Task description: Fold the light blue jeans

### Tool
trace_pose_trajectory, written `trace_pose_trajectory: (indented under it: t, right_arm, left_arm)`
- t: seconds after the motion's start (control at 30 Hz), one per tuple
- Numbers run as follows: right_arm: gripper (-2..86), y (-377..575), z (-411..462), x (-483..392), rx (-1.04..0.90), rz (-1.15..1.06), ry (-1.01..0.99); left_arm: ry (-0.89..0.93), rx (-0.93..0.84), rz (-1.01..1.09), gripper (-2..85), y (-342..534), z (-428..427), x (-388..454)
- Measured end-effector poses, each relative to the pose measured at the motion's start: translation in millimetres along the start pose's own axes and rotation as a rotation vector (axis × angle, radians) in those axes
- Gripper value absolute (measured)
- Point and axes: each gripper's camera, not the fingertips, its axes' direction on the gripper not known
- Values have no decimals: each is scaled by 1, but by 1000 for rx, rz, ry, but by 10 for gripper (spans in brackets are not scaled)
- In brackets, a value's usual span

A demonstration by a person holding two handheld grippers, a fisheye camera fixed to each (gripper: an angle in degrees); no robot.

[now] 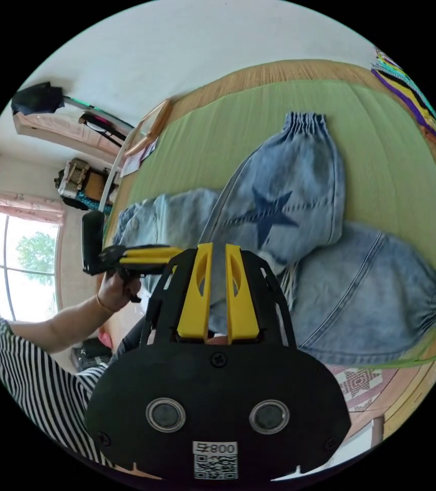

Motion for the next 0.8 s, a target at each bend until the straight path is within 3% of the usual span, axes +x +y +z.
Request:
trace_pose_trajectory:
  t: [0.37,0.57,0.8]
  right_arm:
    - [80,-191,112,1,-118,-13,350]
    - [81,-216,187,28,-239,75,423]
    - [71,-199,234,35,-217,80,510]
  left_arm:
    - [157,-19,-37,67,-71,52,13]
    - [186,-22,5,66,-106,74,35]
    - [193,-27,31,58,-142,97,61]
